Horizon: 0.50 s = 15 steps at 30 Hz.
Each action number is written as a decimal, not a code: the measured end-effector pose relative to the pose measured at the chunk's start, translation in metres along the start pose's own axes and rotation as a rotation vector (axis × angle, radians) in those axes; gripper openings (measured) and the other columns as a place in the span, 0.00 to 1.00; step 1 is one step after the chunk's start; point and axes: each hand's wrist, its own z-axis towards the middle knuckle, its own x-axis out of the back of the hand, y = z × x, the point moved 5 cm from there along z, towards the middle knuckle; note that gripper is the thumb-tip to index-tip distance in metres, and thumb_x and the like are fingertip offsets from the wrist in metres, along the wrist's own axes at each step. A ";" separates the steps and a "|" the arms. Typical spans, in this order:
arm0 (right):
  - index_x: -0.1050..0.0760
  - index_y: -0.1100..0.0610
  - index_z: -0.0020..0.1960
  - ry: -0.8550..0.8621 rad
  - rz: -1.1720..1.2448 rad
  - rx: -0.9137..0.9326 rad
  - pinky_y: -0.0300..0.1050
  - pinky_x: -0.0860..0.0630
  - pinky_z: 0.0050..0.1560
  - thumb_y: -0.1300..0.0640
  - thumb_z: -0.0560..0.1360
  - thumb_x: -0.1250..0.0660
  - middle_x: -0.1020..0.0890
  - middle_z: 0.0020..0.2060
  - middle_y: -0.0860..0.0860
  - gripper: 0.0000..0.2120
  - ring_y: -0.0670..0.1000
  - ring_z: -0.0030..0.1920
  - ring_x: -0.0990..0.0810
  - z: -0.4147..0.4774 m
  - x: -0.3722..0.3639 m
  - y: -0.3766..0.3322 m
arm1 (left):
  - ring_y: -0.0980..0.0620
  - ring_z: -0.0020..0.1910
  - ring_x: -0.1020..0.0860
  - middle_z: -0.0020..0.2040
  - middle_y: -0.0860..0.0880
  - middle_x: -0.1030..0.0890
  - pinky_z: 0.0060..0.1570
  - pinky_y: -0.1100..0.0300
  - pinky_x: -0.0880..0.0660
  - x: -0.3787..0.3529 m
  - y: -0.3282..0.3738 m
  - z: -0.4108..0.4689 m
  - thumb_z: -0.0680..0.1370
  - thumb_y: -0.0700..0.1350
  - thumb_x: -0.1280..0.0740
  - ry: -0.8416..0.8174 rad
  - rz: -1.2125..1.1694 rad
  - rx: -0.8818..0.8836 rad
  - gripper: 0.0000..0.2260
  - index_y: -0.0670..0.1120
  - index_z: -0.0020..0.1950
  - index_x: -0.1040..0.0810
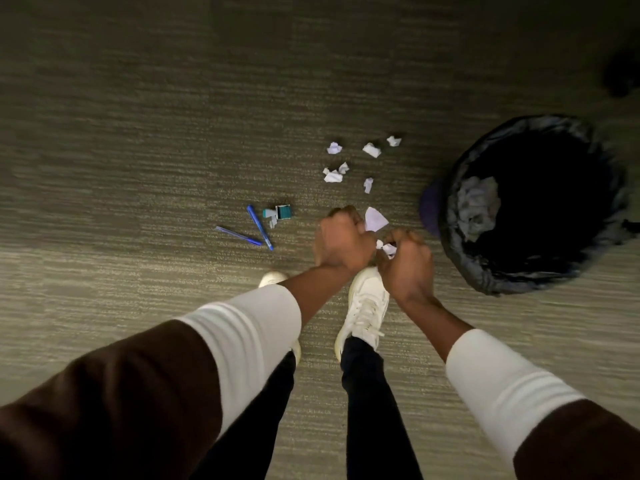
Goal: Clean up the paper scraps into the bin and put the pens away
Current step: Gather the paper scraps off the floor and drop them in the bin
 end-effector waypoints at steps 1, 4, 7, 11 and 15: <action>0.20 0.56 0.52 0.021 -0.001 -0.008 0.48 0.25 0.48 0.62 0.73 0.28 0.18 0.50 0.56 0.09 0.60 0.50 0.18 -0.005 0.015 0.001 | 0.46 0.41 0.17 0.39 0.50 0.16 0.44 0.54 0.18 -0.003 0.014 -0.008 0.71 0.44 0.26 0.001 -0.019 -0.027 0.08 0.49 0.36 0.24; 0.18 0.55 0.52 0.105 0.024 -0.067 0.45 0.28 0.46 0.61 0.71 0.26 0.16 0.50 0.57 0.10 0.59 0.50 0.17 -0.014 0.058 0.014 | 0.47 0.40 0.17 0.38 0.52 0.16 0.44 0.53 0.19 -0.017 0.056 -0.032 0.71 0.45 0.24 -0.011 -0.046 -0.143 0.07 0.49 0.38 0.22; 0.17 0.56 0.51 0.202 0.049 -0.194 0.42 0.33 0.42 0.58 0.71 0.24 0.14 0.47 0.58 0.09 0.61 0.48 0.16 -0.018 0.097 0.039 | 0.45 0.42 0.16 0.41 0.50 0.15 0.46 0.52 0.18 -0.032 0.092 -0.047 0.72 0.44 0.23 -0.022 -0.046 -0.203 0.08 0.50 0.39 0.22; 0.15 0.58 0.50 0.305 0.120 -0.361 0.47 0.25 0.45 0.52 0.72 0.22 0.12 0.47 0.60 0.11 0.64 0.50 0.15 -0.011 0.134 0.073 | 0.43 0.47 0.16 0.44 0.46 0.14 0.50 0.49 0.18 -0.057 0.128 -0.053 0.71 0.43 0.22 -0.056 -0.056 -0.252 0.07 0.48 0.43 0.19; 0.17 0.55 0.53 0.344 0.212 -0.524 0.52 0.19 0.55 0.48 0.74 0.26 0.13 0.51 0.58 0.12 0.61 0.54 0.15 0.005 0.150 0.107 | 0.40 0.52 0.16 0.50 0.43 0.14 0.48 0.49 0.18 -0.085 0.153 -0.055 0.74 0.53 0.22 -0.085 -0.017 -0.294 0.17 0.46 0.56 0.21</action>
